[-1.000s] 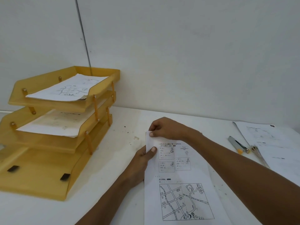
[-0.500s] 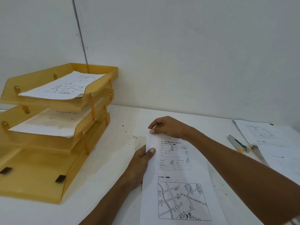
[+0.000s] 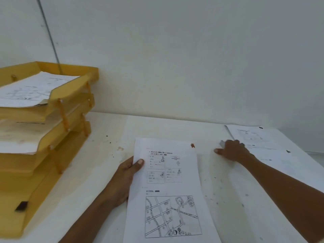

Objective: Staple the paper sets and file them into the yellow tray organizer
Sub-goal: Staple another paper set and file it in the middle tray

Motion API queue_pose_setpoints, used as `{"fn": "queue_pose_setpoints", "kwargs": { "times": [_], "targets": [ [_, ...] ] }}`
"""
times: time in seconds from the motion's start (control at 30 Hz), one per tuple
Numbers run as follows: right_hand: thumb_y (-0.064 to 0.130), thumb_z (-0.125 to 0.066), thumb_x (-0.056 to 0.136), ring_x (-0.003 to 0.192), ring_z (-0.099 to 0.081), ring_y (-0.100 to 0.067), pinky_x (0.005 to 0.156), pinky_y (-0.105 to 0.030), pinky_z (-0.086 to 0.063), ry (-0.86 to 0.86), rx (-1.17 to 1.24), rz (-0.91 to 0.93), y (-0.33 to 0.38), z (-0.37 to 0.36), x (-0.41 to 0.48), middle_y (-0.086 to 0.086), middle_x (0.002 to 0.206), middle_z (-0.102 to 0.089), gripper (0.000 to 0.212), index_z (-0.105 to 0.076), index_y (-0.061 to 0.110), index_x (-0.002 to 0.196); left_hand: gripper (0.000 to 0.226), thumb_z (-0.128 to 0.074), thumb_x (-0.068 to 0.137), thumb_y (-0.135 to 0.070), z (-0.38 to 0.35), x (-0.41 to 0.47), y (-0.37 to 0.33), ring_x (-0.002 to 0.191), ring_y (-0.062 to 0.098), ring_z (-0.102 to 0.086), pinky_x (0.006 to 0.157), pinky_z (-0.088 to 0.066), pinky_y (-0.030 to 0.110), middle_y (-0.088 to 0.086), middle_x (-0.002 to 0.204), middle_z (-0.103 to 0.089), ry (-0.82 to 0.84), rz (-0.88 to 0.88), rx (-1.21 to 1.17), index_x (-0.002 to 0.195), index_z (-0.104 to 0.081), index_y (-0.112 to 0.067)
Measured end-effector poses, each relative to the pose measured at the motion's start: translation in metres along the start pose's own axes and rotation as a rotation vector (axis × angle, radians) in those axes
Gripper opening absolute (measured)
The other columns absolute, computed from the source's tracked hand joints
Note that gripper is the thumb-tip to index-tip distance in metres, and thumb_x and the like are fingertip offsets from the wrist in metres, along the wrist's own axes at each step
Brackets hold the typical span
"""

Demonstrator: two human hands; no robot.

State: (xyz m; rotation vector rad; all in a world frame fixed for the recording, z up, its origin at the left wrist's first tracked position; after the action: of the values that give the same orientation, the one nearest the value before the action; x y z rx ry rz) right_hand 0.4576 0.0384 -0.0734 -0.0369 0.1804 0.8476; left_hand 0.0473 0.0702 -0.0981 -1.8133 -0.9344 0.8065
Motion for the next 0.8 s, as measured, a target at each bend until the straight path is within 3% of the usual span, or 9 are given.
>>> {"fn": "queue_pose_setpoints", "kwargs": {
  "times": [0.07,0.13,0.2,0.23,0.33,0.4,0.47,0.57,0.8],
  "targets": [
    [0.047,-0.05,0.092,0.116,-0.055,-0.039,0.1,-0.049,-0.046,-0.079,0.108,0.017,-0.005,0.005,0.005,-0.02,0.123,-0.058,0.043,-0.056,0.01,0.113,0.03,-0.048,0.106,-0.015,0.0,0.001,0.002,0.111,0.036,-0.072,0.091,-0.06,0.048,0.016,0.122,-0.074,-0.007,0.006,-0.004,0.128,-0.066,-0.006],
    [0.037,-0.052,0.095,0.099,-0.062,-0.035,0.086,-0.041,-0.05,-0.123,0.25,0.03,0.004,0.016,-0.001,-0.018,0.099,-0.063,0.03,-0.056,0.007,0.091,0.031,-0.048,0.106,-0.015,0.004,0.0,0.003,0.114,0.037,-0.071,0.099,-0.055,0.053,0.017,0.124,-0.073,-0.017,0.007,-0.006,0.129,-0.065,-0.005],
    [0.018,-0.058,0.095,0.071,-0.061,-0.029,0.065,-0.034,-0.049,-0.108,0.61,0.073,0.026,0.029,-0.011,-0.017,0.077,-0.058,0.024,-0.054,0.003,0.078,0.031,-0.048,0.106,-0.016,0.006,0.0,0.004,0.115,0.038,-0.07,0.103,-0.052,0.056,0.018,0.125,-0.072,-0.017,0.014,-0.004,0.13,-0.064,-0.005],
    [0.008,-0.059,0.095,0.063,-0.057,-0.027,0.063,-0.034,-0.052,-0.065,0.893,0.095,0.04,0.035,-0.018,-0.016,0.073,-0.056,0.019,-0.055,0.002,0.078,0.031,-0.048,0.106,-0.016,0.006,0.0,0.005,0.116,0.037,-0.069,0.104,-0.051,0.057,0.018,0.126,-0.072,-0.014,0.018,-0.003,0.131,-0.064,-0.005],
    [0.005,-0.058,0.096,0.073,-0.063,-0.027,0.084,-0.052,-0.059,0.212,1.633,0.248,0.109,0.062,-0.044,-0.017,0.078,-0.058,0.012,-0.059,0.003,0.084,0.032,-0.048,0.107,-0.017,0.007,0.001,0.003,0.117,0.036,-0.069,0.103,-0.053,0.054,0.017,0.127,-0.072,-0.002,0.012,0.003,0.132,-0.063,-0.005],
    [0.008,-0.054,0.098,0.084,-0.068,-0.029,0.09,-0.051,-0.058,0.434,1.824,0.414,0.16,0.081,-0.07,-0.014,0.084,-0.064,0.013,-0.059,0.005,0.087,0.032,-0.048,0.107,-0.017,0.006,0.0,0.003,0.117,0.035,-0.069,0.1,-0.055,0.051,0.016,0.126,-0.072,0.004,0.01,0.003,0.132,-0.063,-0.005],
    [0.013,-0.055,0.099,0.098,-0.07,-0.03,0.093,-0.05,-0.056,0.513,1.695,0.539,0.2,0.088,-0.095,-0.014,0.1,-0.069,0.008,-0.059,0.007,0.097,0.031,-0.048,0.107,-0.017,0.006,0.0,0.003,0.116,0.035,-0.07,0.098,-0.057,0.049,0.016,0.125,-0.073,0.002,0.01,0.005,0.132,-0.063,-0.006],
    [0.019,-0.062,0.096,0.11,-0.069,-0.026,0.096,-0.05,-0.05,0.473,1.366,0.652,0.241,0.08,-0.12,-0.009,0.12,-0.072,0.027,-0.055,0.007,0.119,0.031,-0.048,0.107,-0.019,0.005,-0.001,0.002,0.113,0.034,-0.072,0.093,-0.059,0.047,0.014,0.123,-0.074,0.011,0.002,0.02,0.131,-0.064,-0.008],
    [0.028,-0.061,0.098,0.101,-0.072,-0.009,0.099,-0.043,-0.042,0.391,0.983,0.71,0.277,0.062,-0.14,0.004,0.109,-0.076,0.031,-0.054,0.011,0.123,0.029,-0.048,0.107,-0.021,0.008,0.001,0.003,0.113,0.034,-0.071,0.101,-0.054,0.056,0.012,0.122,-0.074,0.002,-0.009,0.064,0.13,-0.064,-0.011]
  ]
}}
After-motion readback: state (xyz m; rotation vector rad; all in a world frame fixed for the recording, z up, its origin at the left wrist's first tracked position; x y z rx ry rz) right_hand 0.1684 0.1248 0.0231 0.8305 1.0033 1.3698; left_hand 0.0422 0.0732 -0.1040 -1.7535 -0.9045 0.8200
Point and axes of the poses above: each hand's wrist, its own x-axis towards the middle knuckle, its own z-axis out of the back of the hand, y = z × x, the point moved 10 cm from there along x, towards the middle knuckle
